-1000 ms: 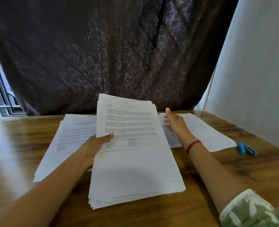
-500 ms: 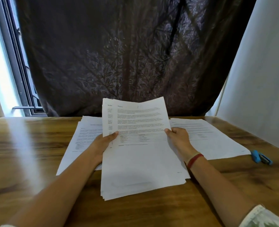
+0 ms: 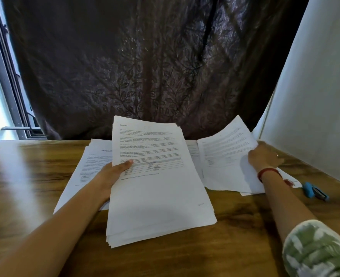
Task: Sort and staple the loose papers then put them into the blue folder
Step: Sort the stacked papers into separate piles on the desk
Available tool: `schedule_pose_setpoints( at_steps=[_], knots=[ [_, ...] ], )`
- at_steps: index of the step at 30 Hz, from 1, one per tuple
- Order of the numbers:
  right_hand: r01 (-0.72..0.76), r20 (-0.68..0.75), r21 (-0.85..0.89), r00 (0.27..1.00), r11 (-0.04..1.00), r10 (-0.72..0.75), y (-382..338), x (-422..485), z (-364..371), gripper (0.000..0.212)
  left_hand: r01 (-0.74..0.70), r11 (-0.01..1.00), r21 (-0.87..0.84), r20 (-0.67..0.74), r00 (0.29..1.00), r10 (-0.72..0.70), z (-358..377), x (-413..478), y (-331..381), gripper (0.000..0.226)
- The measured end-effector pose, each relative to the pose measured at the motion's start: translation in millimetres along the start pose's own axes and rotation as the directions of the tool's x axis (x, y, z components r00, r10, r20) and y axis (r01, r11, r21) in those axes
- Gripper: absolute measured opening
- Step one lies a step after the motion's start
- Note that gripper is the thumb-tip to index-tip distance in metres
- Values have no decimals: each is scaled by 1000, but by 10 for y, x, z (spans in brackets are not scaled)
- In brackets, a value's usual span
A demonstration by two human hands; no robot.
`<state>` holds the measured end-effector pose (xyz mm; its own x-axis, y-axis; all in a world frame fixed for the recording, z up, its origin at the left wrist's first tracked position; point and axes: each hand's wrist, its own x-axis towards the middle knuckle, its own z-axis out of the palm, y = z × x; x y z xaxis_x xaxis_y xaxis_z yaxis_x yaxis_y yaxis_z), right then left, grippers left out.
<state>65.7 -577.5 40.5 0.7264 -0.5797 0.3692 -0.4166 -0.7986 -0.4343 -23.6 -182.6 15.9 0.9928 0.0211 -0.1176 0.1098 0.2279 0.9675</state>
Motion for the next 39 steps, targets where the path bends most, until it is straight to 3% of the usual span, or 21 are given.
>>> schedule_pose_setpoints(
  at_steps=[3, 6, 8, 11, 17, 22, 29, 31, 33, 35, 36, 38, 39],
  knots=[
    [88, -127, -311, 983, 946, -133, 55, 34, 68, 37, 3, 1000, 26, -20, 1000, -3, -5, 45, -20, 31],
    [223, -76, -444, 956, 868, -284, -11, -108, 113, 43, 10, 999, 41, -19, 1000, -9, 34, 45, -20, 25],
    [309, 39, -375, 947, 874, -318, -169, -263, 116, 42, 12, 999, 39, -28, 1000, -11, 41, 51, -22, 23],
    [298, 247, -146, 934, 944, -257, -445, -595, 129, 58, 9, 1000, 29, -36, 999, -8, 29, 72, -34, 26],
    [294, 385, -150, 897, 944, -219, -327, -703, 239, 74, -1, 1000, 5, -27, 1000, 1, -151, 120, 89, 30],
    [249, 405, -139, 897, 959, -174, -160, -575, 264, 74, 28, 997, 68, -29, 999, -27, -676, 268, 149, 41],
    [254, 333, -69, 917, 965, -217, -153, -587, 260, 69, 41, 998, 52, -2, 999, -41, -803, 357, 109, 42],
    [339, 213, 42, 916, 940, -340, -238, -614, 213, 57, 34, 998, 47, -3, 999, -34, -791, 359, 103, 40],
    [339, 158, 315, 902, 887, -401, -451, -750, 111, 46, 25, 999, 36, -3, 1000, -25, -758, 349, 100, 37],
    [172, 287, 628, 855, 759, -432, -751, -1028, -7, 40, 9, 1000, 22, 0, 1000, -9, -728, 330, 109, 32],
    [44, 392, 722, 796, 690, -461, -897, -1207, -61, 40, 2, 1000, 15, 7, 1000, -2, -710, 314, 115, 30],
    [-142, 524, 777, 686, 613, -505, -1112, -1515, -95, 44, -2, 1000, -3, 16, 1000, 2, -683, 294, 126, 29],
    [-185, 522, 800, 682, 570, -511, -1187, -1632, -89, 47, -2, 1000, -16, 15, 1000, 2, -682, 272, 140, 30]
  ],
)
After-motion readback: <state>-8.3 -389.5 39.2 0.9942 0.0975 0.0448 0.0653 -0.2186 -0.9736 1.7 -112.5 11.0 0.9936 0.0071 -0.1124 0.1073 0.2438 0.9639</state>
